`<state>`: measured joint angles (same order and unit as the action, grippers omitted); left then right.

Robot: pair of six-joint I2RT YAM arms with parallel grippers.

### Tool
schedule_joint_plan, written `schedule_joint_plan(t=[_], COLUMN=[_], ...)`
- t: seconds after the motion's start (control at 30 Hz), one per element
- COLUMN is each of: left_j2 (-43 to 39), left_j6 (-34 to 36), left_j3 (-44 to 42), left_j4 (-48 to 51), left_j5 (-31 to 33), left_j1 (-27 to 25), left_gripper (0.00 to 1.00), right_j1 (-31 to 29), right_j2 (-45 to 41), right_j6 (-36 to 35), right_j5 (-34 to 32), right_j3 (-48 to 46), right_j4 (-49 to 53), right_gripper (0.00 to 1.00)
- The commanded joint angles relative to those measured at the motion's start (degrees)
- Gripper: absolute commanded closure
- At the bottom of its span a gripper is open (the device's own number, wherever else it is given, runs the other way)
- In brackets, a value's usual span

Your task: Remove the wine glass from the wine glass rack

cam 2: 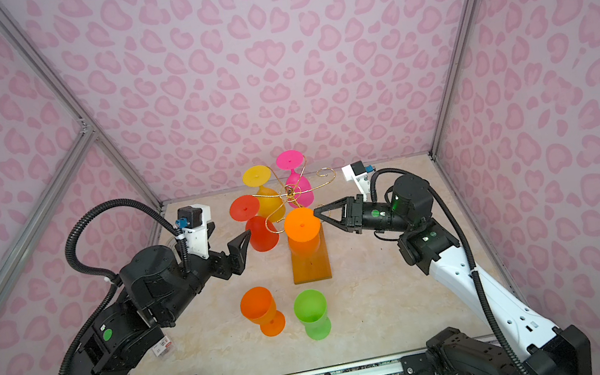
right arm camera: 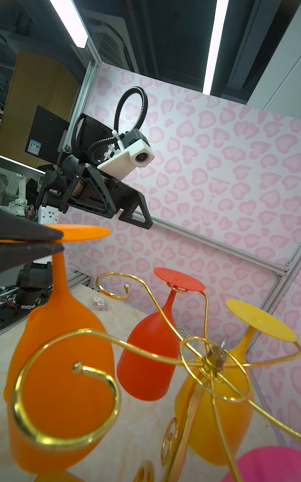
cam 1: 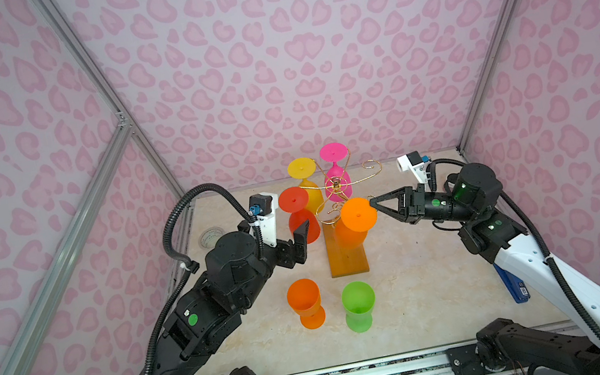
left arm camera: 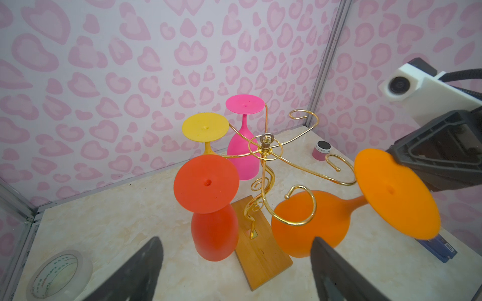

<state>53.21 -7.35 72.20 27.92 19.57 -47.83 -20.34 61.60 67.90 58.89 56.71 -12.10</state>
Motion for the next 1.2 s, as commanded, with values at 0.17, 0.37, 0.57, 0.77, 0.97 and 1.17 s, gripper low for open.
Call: schedule_joint_plan(t=[0.17,0.37,0.57,0.77,0.97,1.17], left_j2=[1.57,2.94,4.47,5.67,5.27,3.85], left_j6=[0.68,0.71,0.87,0.81,-2.65,-6.20], left_j3=[1.01,1.79,3.14,4.08,2.96,0.59], left_j4=[-3.97,-4.79,-5.95,-6.45,-7.93,-12.52], left_j5=[-1.61,-3.08,-4.61,-6.33,-14.76,-24.72], left_j1=[0.45,0.92,1.49,2.32,7.77,13.29], left_gripper=[0.10,0.10,0.10,0.10,0.10,0.10], right_j1=[-0.03,-0.05,-0.14,-0.14,-0.14,-0.14], right_j2=[-4.80,-7.93,-10.00,-10.72,-10.02,-8.57], right_j6=[-2.20,-2.32,-1.99,-1.26,1.10,1.05], right_j5=[1.47,2.01,2.32,2.41,3.03,3.00], right_j3=[0.58,1.71,4.64,7.20,9.54,12.75], right_j4=[6.02,8.30,10.60,10.85,8.62,8.58], right_gripper=[1.00,1.00,1.00,1.00,1.00,1.00])
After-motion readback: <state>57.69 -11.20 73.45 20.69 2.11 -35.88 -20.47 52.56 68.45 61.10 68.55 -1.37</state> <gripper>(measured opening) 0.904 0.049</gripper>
